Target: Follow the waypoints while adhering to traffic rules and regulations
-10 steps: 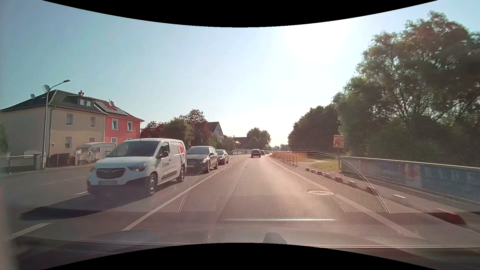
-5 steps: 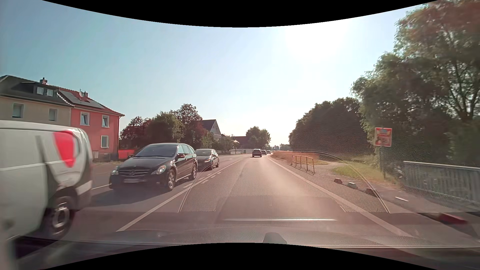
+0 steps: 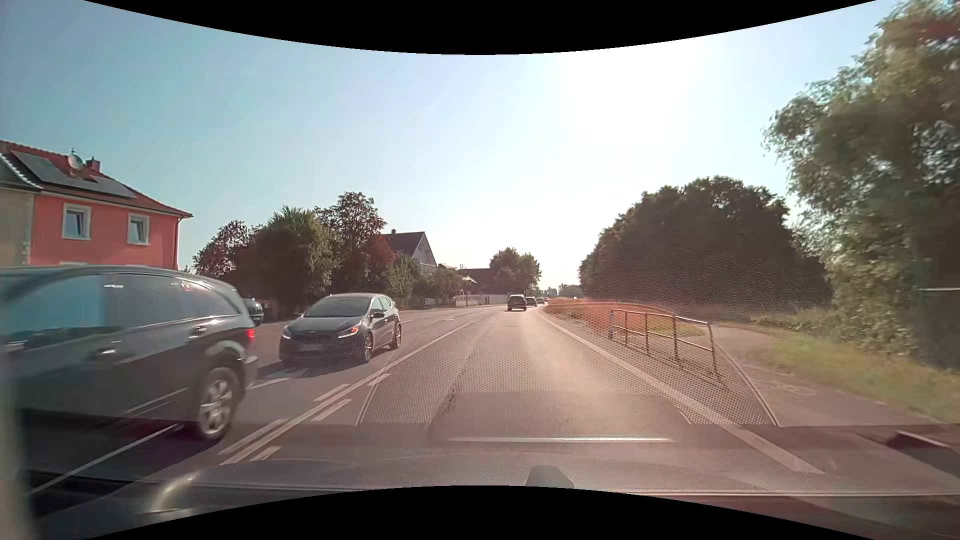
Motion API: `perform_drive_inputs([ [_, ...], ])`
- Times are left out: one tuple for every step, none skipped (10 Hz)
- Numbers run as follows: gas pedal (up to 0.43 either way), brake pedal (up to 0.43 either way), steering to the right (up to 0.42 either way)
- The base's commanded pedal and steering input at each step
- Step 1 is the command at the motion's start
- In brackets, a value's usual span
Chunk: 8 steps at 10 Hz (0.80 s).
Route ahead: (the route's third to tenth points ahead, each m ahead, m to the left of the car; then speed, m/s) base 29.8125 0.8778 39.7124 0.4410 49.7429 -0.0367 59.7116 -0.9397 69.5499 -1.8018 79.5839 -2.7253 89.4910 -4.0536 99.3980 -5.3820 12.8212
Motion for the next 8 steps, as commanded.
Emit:
perform_drive_inputs([
  [0.059, 0.0, -0.001],
  [0.059, 0.0, -0.001],
  [0.059, 0.0, -0.001],
  [0.059, 0.0, -0.001],
  [0.059, 0.0, -0.001],
  [0.059, 0.0, -0.001],
  [0.059, 0.0, -0.001],
  [0.059, 0.0, -0.001],
])
